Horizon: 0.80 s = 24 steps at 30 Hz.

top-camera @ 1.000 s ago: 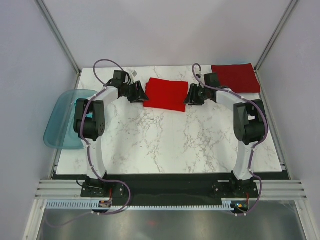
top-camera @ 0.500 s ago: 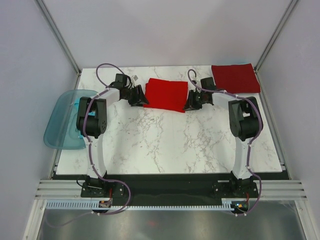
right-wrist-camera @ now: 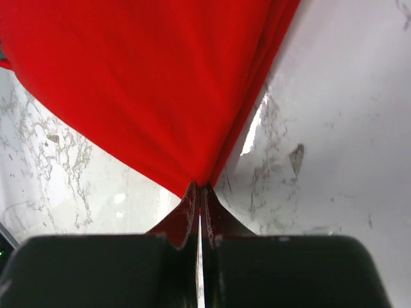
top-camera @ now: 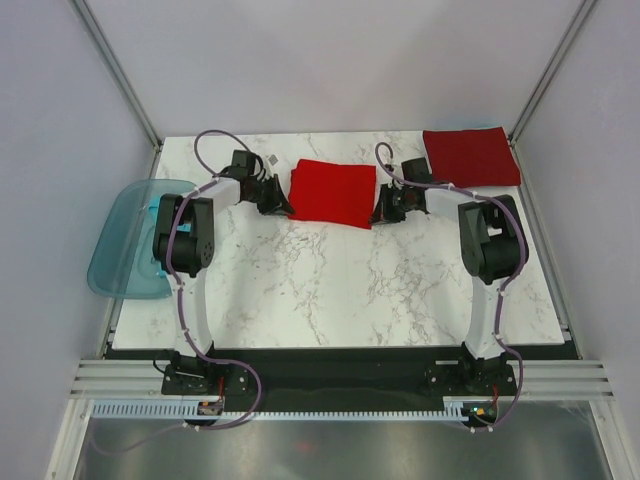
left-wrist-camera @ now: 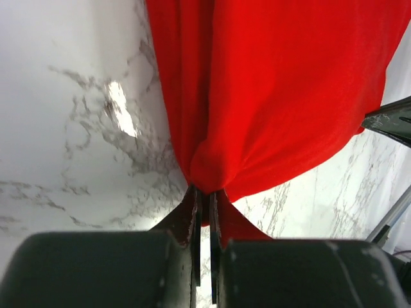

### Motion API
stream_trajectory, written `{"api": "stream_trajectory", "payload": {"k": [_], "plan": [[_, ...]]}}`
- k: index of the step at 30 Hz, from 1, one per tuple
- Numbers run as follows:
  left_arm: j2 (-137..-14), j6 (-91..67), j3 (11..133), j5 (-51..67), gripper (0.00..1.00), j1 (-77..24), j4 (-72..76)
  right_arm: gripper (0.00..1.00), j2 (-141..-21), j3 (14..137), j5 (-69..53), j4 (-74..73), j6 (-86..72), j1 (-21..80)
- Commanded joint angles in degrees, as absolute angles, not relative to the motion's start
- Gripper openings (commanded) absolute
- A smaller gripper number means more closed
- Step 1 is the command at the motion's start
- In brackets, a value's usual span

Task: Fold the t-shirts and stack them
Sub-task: Fold the tshirt

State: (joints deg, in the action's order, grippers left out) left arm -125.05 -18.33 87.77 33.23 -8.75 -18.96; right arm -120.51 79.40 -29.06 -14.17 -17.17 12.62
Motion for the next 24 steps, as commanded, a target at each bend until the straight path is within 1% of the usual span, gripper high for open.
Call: {"api": "stream_trajectory", "payload": {"k": [1,2,3,5,9,10,11,13,15,16,17,20,22,24], "plan": [[-121.56,-18.28,84.21,30.94,0.02,-8.7,-23.2,0.0,-115.07,75.34,-24.26,-19.33,-15.91,12.39],[-120.51,-18.28,83.24,30.94,0.02,-8.88,-23.2,0.0,-114.09,74.1,-23.65,-19.51,-15.65,12.39],[-117.89,-18.63,81.14,27.63,0.02,-9.22,-24.77,0.0,-113.13,72.61,-23.21,-19.51,-15.38,12.48],[-115.33,-19.51,77.37,25.59,0.02,-9.58,-25.31,0.0,-110.58,68.92,-22.76,-19.42,-15.38,12.48],[-109.87,-21.0,70.85,24.43,0.03,-10.81,-25.31,0.0,-106.27,63.2,-23.12,-18.46,-16.43,12.66],[-108.38,-21.44,69.8,24.52,0.07,-10.98,-25.4,0.0,-104.0,60.93,-23.03,-18.28,-17.22,13.0],[-107.85,-21.36,68.31,24.61,0.19,-11.33,-25.4,0.03,-102.76,59.69,-22.68,-17.76,-17.66,13.36],[-106.53,-20.83,67.33,24.7,0.28,-11.43,-25.31,0.1,-99.25,56.71,-22.5,-16.88,-18.36,14.24],[-105.3,-20.57,66.71,24.79,0.3,-11.34,-25.4,0.23,-97.83,55.46,-22.5,-16.7,-19.07,14.5],[-103.55,-20.48,66.62,24.61,0.33,-11.25,-25.57,0.26,-96.87,54.85,-22.5,-16.87,-19.16,14.5],[-102.75,-20.48,66.97,24.26,0.34,-11.34,-26.01,0.34,-96.51,54.76,-22.15,-17.31,-19.33,14.5],[-99.94,-20.04,70.03,22.33,0.4,-11.25,-28.9,0.41,-95.19,56.07,-19.96,-20.73,-19.69,14.41],[-98.97,-19.95,71.97,22.67,0.4,-11.25,-29.97,0.41,-93.96,57.82,-18.2,-22.93,-20.21,14.41],[-97.91,-20.3,73.82,23.03,0.41,-11.34,-30.23,0.39,-93.34,60.19,-19.77,-22.76,-20.83,14.76]]}}
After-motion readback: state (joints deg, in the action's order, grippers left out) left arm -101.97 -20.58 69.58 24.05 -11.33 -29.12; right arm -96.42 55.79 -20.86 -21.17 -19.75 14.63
